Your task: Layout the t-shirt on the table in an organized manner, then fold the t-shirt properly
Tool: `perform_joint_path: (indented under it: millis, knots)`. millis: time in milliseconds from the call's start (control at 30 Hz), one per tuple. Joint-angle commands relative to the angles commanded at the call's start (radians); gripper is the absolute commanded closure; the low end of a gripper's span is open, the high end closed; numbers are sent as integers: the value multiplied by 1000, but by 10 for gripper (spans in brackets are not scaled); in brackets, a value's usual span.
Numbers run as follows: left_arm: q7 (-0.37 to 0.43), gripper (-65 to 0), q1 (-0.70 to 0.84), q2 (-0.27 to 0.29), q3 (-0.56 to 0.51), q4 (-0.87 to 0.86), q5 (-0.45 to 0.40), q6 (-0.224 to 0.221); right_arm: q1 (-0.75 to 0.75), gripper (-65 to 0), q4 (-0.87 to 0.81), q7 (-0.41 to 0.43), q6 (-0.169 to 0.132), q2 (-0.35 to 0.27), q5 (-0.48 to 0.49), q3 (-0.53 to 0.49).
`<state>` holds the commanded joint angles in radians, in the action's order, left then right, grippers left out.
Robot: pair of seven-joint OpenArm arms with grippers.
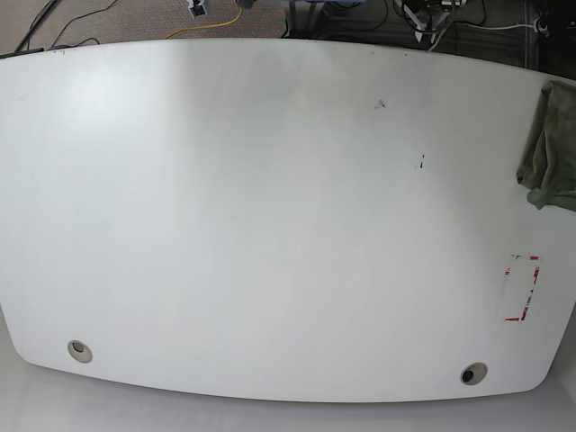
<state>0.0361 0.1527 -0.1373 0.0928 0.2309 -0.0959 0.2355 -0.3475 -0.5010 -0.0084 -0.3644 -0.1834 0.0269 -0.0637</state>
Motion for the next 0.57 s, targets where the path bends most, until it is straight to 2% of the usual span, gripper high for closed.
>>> perform_joint_path:
  millis: [133, 333, 567]
  knots:
    - [14, -101, -17, 14, -9, -28, 0, -69, 71, -87, 71, -8, 0, 15, -2, 0]
    - [14, -101, -21, 21, -6, -31, 0, -77, 126, -87, 146, -8, 0, 20, -8, 0]
    - [14, -101, -26, 23, -6, -31, 0, -77, 135, -87, 150, -8, 3, 46, -9, -2]
